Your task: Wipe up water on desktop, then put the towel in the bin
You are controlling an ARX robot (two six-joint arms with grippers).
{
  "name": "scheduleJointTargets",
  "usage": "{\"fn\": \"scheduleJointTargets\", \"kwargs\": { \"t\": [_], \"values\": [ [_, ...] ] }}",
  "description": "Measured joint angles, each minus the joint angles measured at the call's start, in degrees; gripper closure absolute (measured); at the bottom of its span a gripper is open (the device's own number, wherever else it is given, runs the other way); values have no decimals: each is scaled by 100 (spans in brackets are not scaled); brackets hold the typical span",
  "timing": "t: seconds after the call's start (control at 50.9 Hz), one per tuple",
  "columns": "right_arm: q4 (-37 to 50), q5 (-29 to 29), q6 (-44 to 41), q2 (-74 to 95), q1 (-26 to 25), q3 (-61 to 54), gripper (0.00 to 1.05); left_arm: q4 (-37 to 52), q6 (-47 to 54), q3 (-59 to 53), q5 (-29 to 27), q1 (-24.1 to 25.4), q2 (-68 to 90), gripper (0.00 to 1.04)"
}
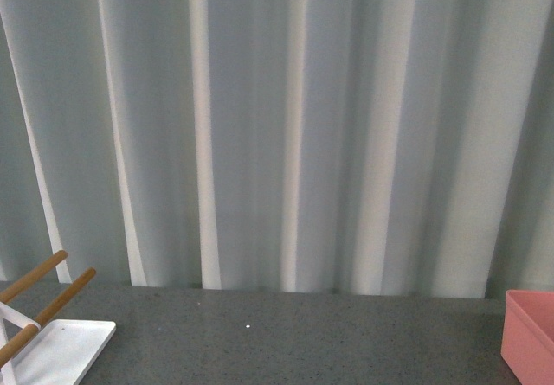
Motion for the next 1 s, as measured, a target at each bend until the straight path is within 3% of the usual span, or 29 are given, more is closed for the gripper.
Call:
{"fn": "scheduleJointTargets", "kwargs": {
  "t": [0.138,0.157,0.196,0.216,0.255,0.275,0.334,0.413,0.688,1.002],
  "values": [
    [4,-4,2,0,0,-2,7,0,0,0,0,0,0,7],
    [247,-205,76,0,-35,-87,8,0,0,0,0,0,0,7],
    [1464,-1005,398,-63,-85,-566,15,0,0,2,2,0,0,7],
    [1810,-1110,442,-79,-90,-702,17,0,0,0,0,0,0,7],
    [3386,-2004,824,-173,-87,-1414,25,0,0,2,-22,0,0,7],
    [4033,-2188,946,-225,-61,-1716,29,-2,0,2,-11,0,0,7],
    [5803,-2363,1176,-507,109,-2616,43,-2,0,2,0,0,0,7],
    [6553,-2286,1263,-881,238,-3073,55,-2,0,0,0,0,0,7],
    [6741,-1895,1325,-1899,608,-4232,102,-2,0,2,0,0,0,7],
    [6363,-1624,1349,-3053,911,-4990,101,-2,0,2,-2,0,0,7]
  ]
}}
